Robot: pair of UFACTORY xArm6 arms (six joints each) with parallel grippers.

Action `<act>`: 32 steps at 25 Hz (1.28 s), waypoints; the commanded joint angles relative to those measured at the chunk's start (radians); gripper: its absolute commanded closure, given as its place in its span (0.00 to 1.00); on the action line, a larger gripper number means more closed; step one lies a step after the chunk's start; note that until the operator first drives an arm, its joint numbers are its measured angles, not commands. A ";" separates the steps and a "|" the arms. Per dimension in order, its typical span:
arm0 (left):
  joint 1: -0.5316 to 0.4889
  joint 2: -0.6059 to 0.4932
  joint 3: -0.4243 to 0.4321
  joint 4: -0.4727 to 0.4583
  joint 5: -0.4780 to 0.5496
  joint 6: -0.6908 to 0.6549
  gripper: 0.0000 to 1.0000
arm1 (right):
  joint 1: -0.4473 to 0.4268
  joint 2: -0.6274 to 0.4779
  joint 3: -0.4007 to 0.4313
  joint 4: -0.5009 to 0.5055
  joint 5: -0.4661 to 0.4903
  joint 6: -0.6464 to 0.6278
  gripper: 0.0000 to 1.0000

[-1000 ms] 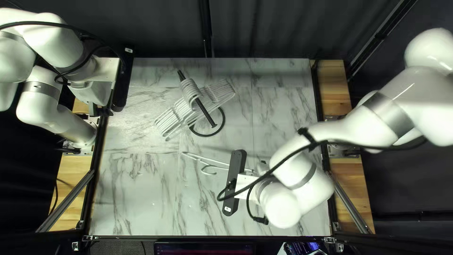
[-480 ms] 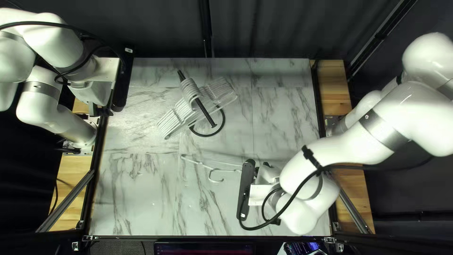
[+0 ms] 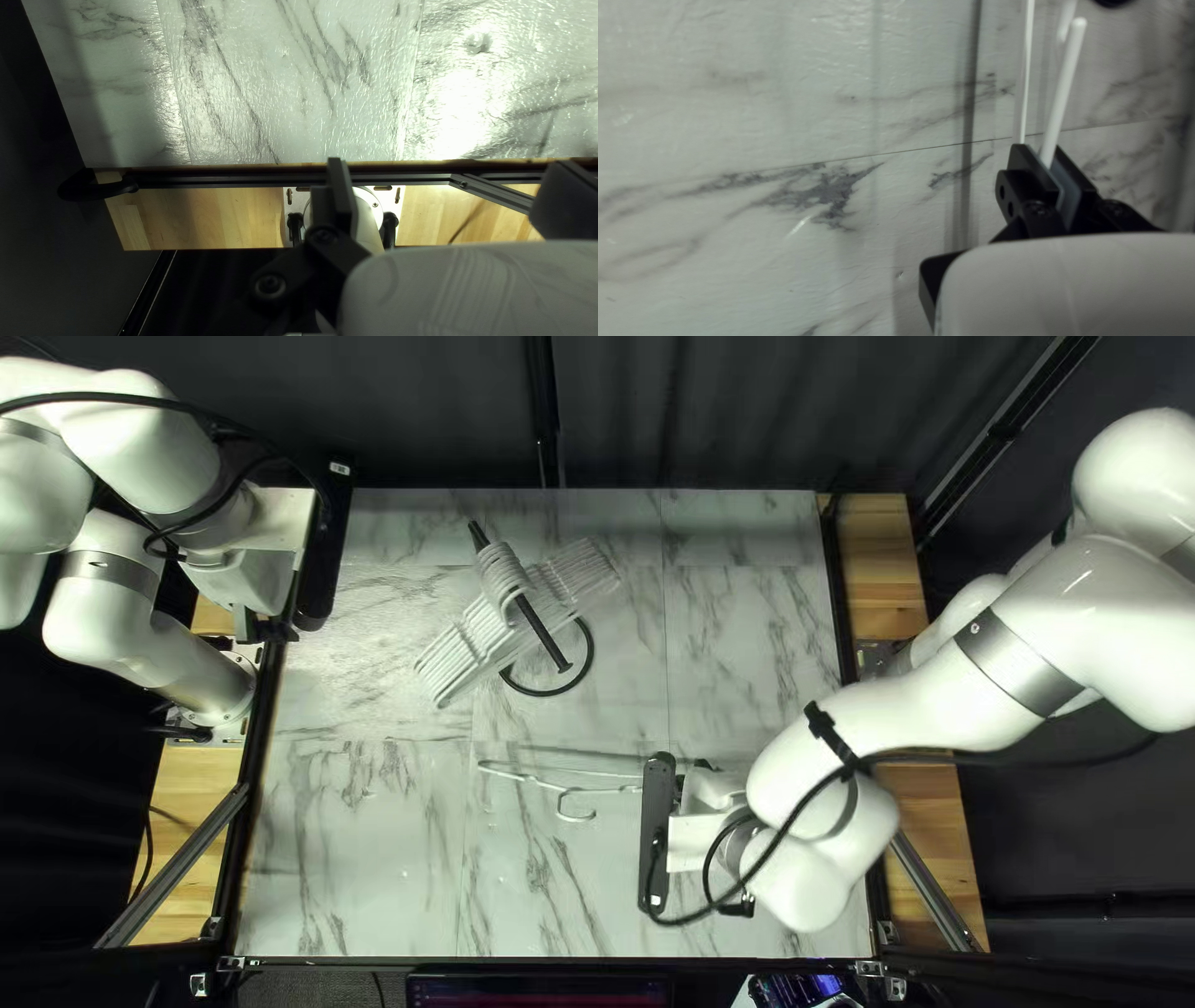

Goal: Remove hangers from rack and place onto table

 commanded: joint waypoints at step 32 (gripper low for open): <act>0.000 0.000 0.000 0.000 0.000 0.000 0.00 | 0.009 0.052 0.050 -0.169 0.163 0.111 1.00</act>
